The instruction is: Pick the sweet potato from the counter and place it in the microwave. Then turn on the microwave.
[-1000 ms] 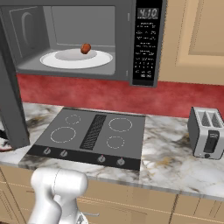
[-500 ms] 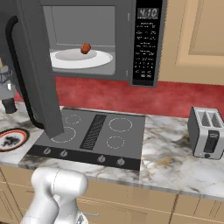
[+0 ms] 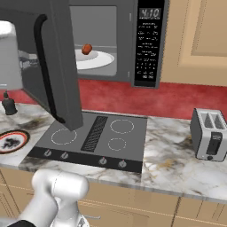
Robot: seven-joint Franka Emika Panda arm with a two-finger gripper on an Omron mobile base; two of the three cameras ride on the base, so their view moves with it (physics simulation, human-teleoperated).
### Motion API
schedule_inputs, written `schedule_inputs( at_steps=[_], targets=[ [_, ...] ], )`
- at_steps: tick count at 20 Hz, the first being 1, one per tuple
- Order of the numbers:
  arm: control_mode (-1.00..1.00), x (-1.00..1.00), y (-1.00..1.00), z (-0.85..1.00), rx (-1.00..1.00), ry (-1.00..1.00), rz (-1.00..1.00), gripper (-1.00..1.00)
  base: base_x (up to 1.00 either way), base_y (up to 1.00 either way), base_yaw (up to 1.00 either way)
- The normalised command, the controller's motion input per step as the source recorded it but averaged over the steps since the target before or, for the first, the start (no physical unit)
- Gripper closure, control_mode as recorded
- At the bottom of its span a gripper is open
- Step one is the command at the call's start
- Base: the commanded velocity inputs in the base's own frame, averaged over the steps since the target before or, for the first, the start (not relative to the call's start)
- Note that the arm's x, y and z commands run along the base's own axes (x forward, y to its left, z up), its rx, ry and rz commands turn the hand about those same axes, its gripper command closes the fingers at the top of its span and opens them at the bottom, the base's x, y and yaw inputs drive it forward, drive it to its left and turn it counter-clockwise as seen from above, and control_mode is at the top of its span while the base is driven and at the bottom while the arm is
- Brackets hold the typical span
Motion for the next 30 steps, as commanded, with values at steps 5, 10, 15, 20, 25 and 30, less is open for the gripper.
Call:
schedule_inputs(
  at_steps=[5,10,15,20,25,30],
  targets=[
    [-1.00,0.71,-0.40,-0.03,0.12,0.01,0.42,1.00,0.00,0.00,0.00],
    [-1.00,0.73,-0.38,-0.09,0.15,0.00,0.46,1.00,0.00,0.00,0.00],
    [-1.00,0.67,-0.25,-0.02,0.14,0.00,0.42,1.00,0.00,0.00,0.00],
    [-1.00,0.74,-0.15,0.00,0.12,0.01,0.37,1.00,0.00,0.00,0.00],
    [-1.00,0.71,-0.05,0.00,0.11,0.05,0.32,1.00,0.00,0.00,0.00],
    [-1.00,0.46,0.00,0.00,0.05,0.06,0.26,1.00,0.00,0.00,0.00]
  ],
)
